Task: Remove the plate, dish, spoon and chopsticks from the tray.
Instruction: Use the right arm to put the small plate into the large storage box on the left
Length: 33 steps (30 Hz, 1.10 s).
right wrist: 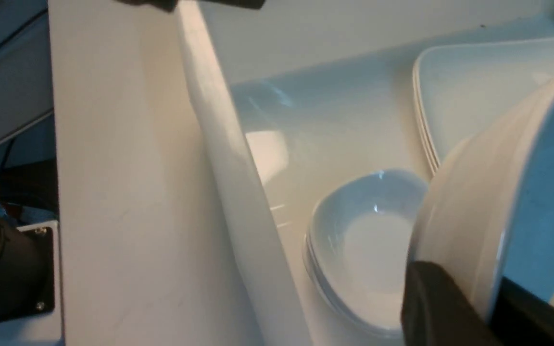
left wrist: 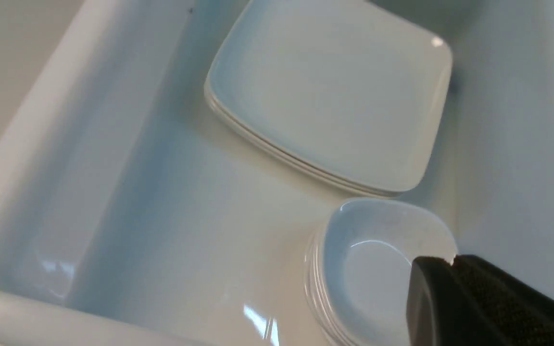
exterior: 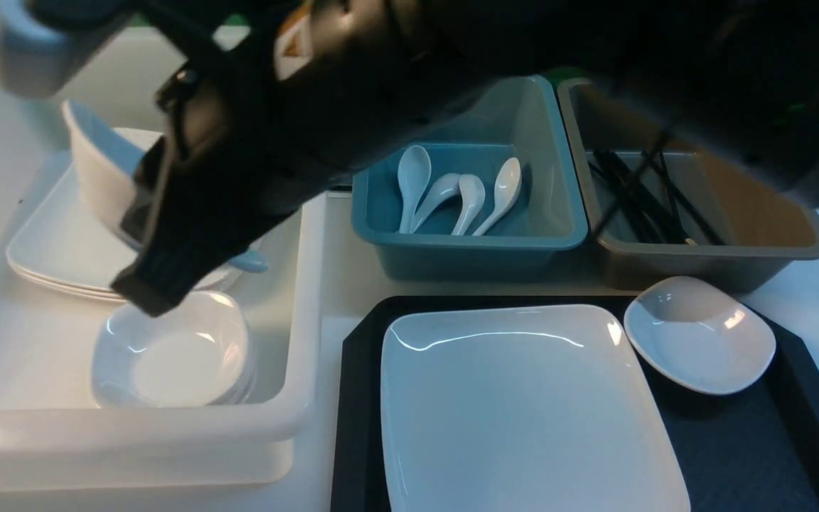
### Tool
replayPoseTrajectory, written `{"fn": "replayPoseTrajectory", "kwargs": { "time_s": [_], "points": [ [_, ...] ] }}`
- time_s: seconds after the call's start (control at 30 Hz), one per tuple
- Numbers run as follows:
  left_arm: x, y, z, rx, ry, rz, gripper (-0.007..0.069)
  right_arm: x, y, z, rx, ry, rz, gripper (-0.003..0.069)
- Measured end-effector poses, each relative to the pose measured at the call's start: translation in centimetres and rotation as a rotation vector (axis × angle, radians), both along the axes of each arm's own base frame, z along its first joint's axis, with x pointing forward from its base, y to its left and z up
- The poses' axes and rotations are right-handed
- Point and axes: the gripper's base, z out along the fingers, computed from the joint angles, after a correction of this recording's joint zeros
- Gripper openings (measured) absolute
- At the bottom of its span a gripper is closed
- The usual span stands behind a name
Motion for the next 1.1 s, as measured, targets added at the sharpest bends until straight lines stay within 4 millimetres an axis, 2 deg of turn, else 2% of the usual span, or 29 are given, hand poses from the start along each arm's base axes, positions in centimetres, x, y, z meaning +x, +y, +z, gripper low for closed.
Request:
{"fn": "replayPoseTrajectory", "kwargs": {
  "time_s": [0.1,0.2,0.33,0.53,0.73,0.8,1.0,1.07,1.1],
  "points": [
    [-1.2,0.0,-0.5,0.017,-0.014,0.028,0.0014,0.9,2.4,-2.3,-0.028,-0.006,0.026,0.0067],
    [-1.9,-0.1,-1.0,0.034,0.003,0.026,0.0014,1.6,3.8,-4.1,-0.041,-0.013,0.035,0.0067],
    [-2.3,-0.3,-1.1,0.050,0.007,0.008,0.0014,2.9,5.4,-8.2,-0.113,-0.048,0.061,0.0067],
    [-2.2,-1.2,-1.2,0.097,-0.002,-0.142,0.0014,4.0,6.3,-11.9,-0.209,-0.075,0.076,0.0067],
    [-2.1,-1.8,-1.3,0.097,-0.003,-0.218,0.0014,4.2,6.6,-13.3,-0.234,-0.065,0.081,0.0080],
    [-2.2,-1.7,-1.3,0.111,0.001,-0.219,0.0014,4.1,6.7,-13.3,-0.232,-0.069,0.084,0.0118],
    [-2.2,-1.5,-1.4,0.135,0.013,-0.212,0.0014,3.8,6.9,-13.2,-0.223,-0.054,0.073,0.0372],
    [-2.2,-1.5,-1.4,0.139,0.014,-0.210,0.0014,3.8,6.9,-13.2,-0.220,-0.044,0.063,0.0413],
    [-2.2,-1.5,-1.4,0.141,0.015,-0.210,0.0014,3.8,6.9,-13.3,-0.213,-0.019,0.037,0.0458]
  ]
}}
